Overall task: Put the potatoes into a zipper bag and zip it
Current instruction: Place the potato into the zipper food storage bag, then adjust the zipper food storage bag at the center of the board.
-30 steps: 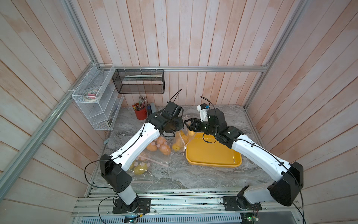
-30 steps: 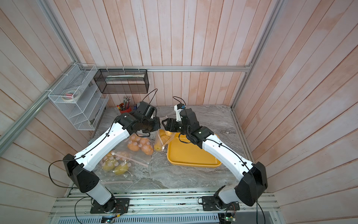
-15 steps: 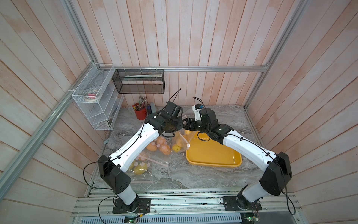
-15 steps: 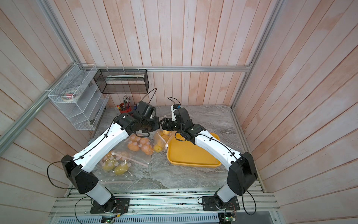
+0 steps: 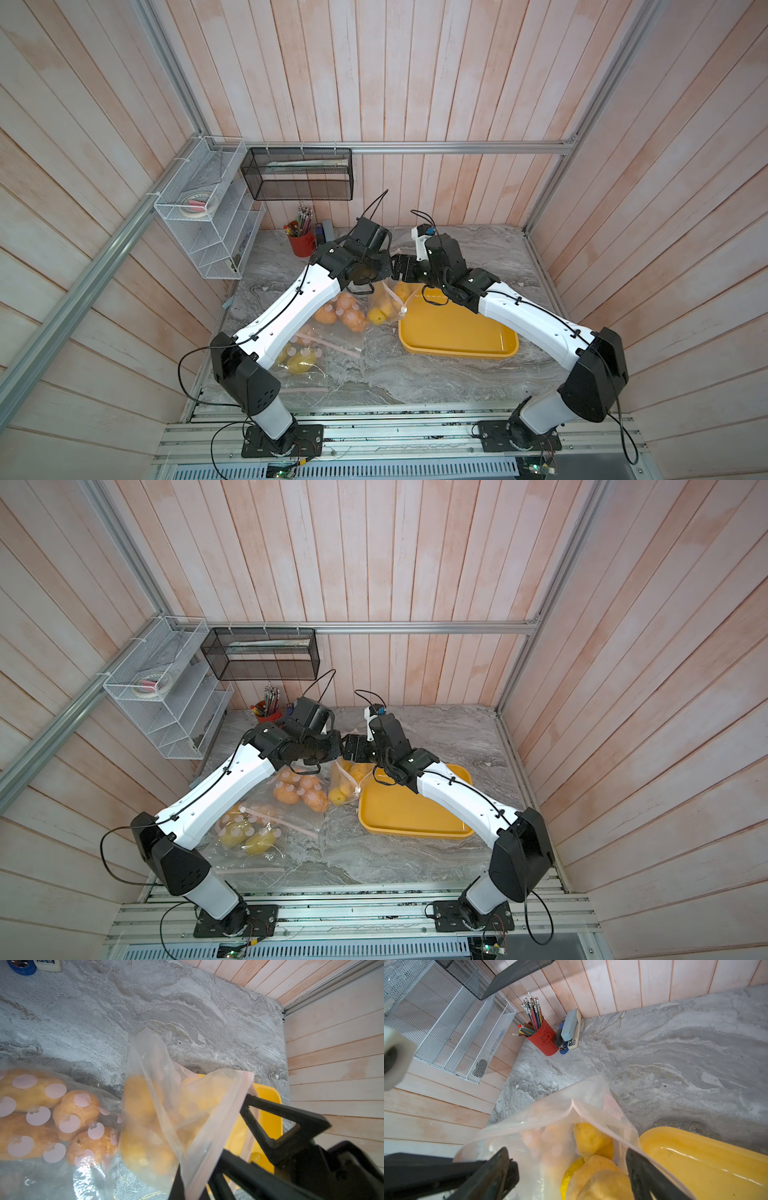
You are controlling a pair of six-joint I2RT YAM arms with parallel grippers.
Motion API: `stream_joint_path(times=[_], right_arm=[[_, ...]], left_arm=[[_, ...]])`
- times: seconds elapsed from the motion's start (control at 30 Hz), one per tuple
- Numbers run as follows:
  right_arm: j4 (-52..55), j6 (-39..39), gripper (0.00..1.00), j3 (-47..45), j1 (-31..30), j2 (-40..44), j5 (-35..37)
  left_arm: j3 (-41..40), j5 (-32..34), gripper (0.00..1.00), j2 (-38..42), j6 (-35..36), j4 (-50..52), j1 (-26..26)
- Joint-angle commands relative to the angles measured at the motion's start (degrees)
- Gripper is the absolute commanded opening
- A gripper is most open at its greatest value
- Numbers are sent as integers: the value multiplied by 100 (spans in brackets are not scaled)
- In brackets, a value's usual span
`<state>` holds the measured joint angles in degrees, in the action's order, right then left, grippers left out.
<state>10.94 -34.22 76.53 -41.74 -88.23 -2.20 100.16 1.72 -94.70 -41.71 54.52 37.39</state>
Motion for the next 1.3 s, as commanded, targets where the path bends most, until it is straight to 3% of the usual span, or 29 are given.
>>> stream_joint_path(times=[0.0,0.2,0.33,0.47,0.6,0.87,1.07,1.27], right_arm=[[147,85,90,20,-107,272,142],[586,80,90,-84,-107,839,809],[581,-167,87,-797,-77,1567,1404],[292,-417,82,-1669,-29,2030,1336],[-78,-498,76,-2061,79,1883,1004],[-398,-381,35,-1612,254,1017,403],[-170,-213,0,-1174,262,963,576],[144,-121,0,-906,262,1143,629]], left_arm=[[-58,-10,0,153,68,-135,-30],[-67,-36,0,133,56,-122,-78],[-93,-74,0,144,54,-135,-115],[-119,-83,0,162,58,-171,-117],[-128,-86,0,170,58,-178,-118],[-154,-77,0,228,75,-196,-126],[-163,-101,0,258,84,-205,-144],[-224,-171,0,285,84,-240,-196]])
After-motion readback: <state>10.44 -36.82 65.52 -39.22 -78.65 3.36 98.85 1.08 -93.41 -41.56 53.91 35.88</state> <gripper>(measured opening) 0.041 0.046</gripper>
